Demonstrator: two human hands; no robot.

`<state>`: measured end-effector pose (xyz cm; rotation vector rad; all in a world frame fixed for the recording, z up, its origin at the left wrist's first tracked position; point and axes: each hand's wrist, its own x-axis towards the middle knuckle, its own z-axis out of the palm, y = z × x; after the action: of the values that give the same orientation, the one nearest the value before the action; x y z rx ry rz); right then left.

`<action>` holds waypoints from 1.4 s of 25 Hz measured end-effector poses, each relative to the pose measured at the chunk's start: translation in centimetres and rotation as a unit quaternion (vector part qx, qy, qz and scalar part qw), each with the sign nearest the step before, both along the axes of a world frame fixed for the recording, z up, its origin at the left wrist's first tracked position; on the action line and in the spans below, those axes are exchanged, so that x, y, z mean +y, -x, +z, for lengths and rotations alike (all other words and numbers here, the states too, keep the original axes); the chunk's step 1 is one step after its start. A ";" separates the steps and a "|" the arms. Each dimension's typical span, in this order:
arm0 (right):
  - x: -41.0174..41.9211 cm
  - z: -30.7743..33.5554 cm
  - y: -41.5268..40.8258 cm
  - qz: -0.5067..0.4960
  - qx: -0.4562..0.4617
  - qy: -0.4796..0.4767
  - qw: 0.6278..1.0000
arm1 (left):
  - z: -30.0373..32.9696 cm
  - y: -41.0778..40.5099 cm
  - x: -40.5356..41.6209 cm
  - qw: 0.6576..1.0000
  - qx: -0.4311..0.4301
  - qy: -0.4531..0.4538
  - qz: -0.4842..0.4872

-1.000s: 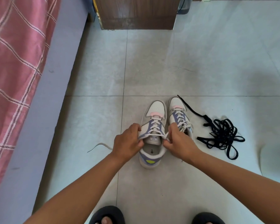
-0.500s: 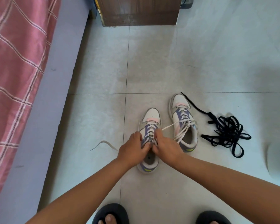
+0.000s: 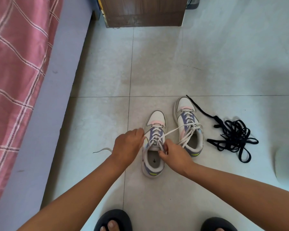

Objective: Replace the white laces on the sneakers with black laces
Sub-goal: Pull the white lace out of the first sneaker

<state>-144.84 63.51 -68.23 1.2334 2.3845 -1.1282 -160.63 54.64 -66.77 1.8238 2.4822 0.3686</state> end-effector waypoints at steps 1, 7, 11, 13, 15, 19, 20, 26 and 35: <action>0.1 0.2 0.0 0.014 -0.021 -0.017 1.000 | 0.4 -0.2 0.1 0.997 -0.054 0.004 0.059; 0.1 0.5 0.7 0.050 -0.090 -0.069 0.992 | -1.3 -4.7 -2.3 0.901 -0.284 0.262 0.196; 0.5 0.5 1.6 0.069 -0.118 -0.075 0.988 | -1.9 -3.6 0.4 0.922 -0.268 0.199 0.195; 1.2 1.1 1.0 0.067 -0.114 -0.058 0.989 | -1.9 -3.0 0.7 0.966 -0.165 0.131 0.151; 2.3 2.2 0.1 0.054 -0.093 -0.061 0.992 | -1.7 -1.8 0.2 0.977 -0.152 0.053 0.139; 3.2 4.4 -1.3 0.070 -0.034 -0.125 0.989 | -1.2 0.2 -1.4 0.978 -0.157 -0.073 0.119; 3.3 4.6 -1.3 0.078 -0.023 -0.137 0.987 | -1.0 0.5 -1.6 0.976 -0.166 -0.077 0.121; 2.7 2.7 -1.8 0.120 -0.072 -0.129 0.982 | -1.6 -1.9 -2.1 0.954 -0.262 0.070 0.128; 0.9 0.9 -2.2 -0.053 0.033 0.034 0.998 | -2.1 -3.8 -1.4 0.966 -0.228 0.102 0.066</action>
<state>-142.63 64.43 -67.33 1.3335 2.3310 -1.2881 -156.88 53.26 -68.82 1.3210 2.2258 0.4590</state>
